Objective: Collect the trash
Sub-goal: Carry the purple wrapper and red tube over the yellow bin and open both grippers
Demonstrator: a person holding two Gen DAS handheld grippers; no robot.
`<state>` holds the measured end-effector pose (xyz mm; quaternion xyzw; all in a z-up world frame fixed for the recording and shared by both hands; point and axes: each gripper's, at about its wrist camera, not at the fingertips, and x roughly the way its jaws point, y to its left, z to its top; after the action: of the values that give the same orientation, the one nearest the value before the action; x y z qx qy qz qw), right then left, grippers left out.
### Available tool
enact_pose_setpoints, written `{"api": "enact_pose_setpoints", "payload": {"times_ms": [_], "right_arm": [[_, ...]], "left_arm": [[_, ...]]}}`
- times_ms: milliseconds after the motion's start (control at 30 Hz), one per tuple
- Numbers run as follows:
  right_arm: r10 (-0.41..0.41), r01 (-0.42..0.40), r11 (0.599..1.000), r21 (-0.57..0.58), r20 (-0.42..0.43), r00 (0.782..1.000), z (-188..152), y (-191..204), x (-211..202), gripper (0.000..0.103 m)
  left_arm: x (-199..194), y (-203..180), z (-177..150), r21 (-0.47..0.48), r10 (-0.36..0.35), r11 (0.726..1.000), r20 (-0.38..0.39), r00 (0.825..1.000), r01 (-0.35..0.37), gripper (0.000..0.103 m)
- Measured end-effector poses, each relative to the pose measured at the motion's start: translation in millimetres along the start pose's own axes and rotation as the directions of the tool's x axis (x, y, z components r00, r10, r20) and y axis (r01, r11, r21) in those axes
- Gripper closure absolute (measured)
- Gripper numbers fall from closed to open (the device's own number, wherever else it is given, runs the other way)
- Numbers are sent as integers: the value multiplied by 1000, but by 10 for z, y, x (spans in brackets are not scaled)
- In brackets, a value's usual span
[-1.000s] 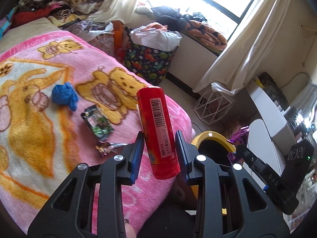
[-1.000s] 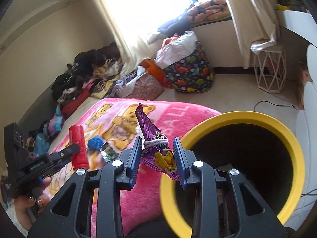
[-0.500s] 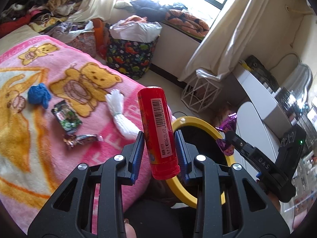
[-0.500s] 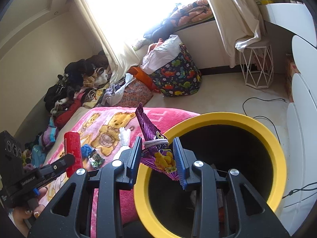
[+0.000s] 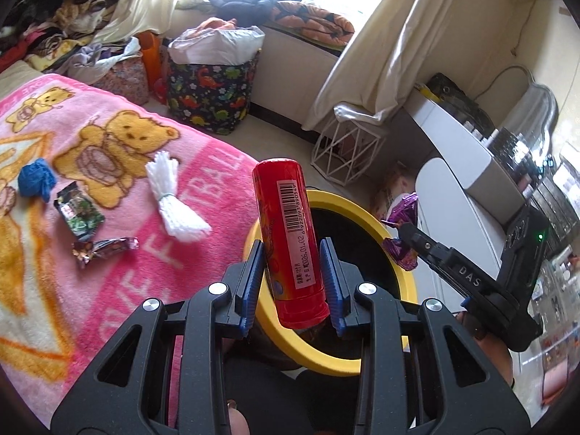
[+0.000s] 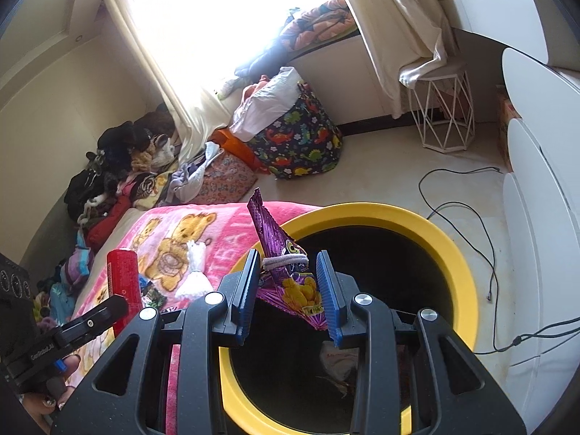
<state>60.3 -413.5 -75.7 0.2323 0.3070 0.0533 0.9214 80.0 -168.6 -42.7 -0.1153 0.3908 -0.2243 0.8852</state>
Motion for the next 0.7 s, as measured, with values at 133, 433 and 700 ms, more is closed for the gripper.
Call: {"api": "enact_pose_setpoints", "payload": {"times_ms": [133,433,700], "right_arm": [[-12,12,1000,9,-4,1000,-9,-60,-5,72],[-40,40,999,27,-23,999,-20,-214,3,72],[-45,48,997,53,-44,998,-45,-333,2,71]], "left_arm": [[58,-85,-27,22,-13,1000,-13,1000,13,78],[274,-192,-117,39,-36,998,-64,997,38,78],[476,-226,-207,37,-47,998,-116,992,51,78]]}}
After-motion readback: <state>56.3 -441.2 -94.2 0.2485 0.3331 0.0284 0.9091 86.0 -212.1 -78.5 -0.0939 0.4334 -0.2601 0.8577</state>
